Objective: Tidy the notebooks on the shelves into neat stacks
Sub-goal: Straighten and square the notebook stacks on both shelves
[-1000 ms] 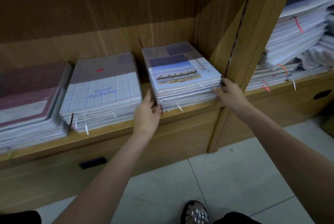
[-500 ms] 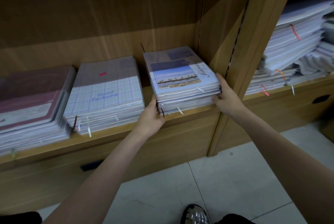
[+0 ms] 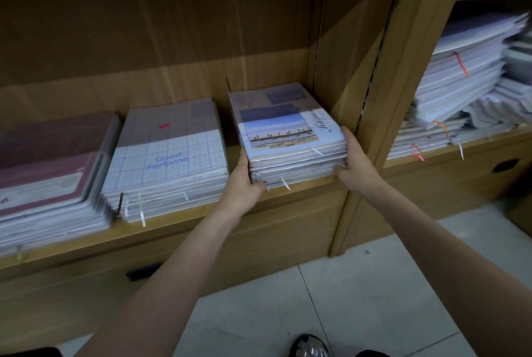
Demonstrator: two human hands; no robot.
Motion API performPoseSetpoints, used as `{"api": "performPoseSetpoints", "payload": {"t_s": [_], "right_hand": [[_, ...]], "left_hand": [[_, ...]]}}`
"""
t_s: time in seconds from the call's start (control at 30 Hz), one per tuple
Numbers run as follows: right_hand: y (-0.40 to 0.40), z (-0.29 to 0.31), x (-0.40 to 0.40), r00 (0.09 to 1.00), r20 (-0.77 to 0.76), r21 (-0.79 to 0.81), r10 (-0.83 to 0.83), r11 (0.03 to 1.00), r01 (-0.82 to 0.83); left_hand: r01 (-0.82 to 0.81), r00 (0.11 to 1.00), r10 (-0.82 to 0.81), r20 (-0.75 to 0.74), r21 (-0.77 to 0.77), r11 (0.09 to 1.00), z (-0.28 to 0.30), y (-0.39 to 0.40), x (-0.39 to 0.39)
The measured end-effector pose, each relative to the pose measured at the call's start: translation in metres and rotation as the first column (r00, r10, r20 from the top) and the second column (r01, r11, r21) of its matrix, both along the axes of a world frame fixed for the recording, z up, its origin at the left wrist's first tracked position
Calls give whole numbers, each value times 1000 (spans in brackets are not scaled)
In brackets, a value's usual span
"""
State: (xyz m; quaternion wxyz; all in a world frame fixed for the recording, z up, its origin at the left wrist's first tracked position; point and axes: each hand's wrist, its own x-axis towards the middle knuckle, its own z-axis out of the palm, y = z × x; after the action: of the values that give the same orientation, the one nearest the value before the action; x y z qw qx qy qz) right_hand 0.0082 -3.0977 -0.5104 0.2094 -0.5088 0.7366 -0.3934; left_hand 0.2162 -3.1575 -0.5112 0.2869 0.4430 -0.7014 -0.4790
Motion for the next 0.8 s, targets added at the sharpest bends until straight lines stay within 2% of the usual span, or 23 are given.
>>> {"api": "performPoseSetpoints", "payload": {"t_s": [0.37,0.5,0.67,0.8], "right_hand": [[0,-4,-2,999,-31,-7,-17,1000,17],[2,-2,-1,1000,-10,28,2,1000,-1],[5,4,-9,997,-17,-23,-74,997,74],[7,9,-1,998,-30,-44,-49,998,48]], "left_hand": [[33,995,-31,91,-19,999,5,-1,1],[-45,997,48,56,-64,997,6,4,-2],[-100,990,88,-107,-119,988,7,4,2],[-128,990,119,-79,-115,985,10,6,0]]}}
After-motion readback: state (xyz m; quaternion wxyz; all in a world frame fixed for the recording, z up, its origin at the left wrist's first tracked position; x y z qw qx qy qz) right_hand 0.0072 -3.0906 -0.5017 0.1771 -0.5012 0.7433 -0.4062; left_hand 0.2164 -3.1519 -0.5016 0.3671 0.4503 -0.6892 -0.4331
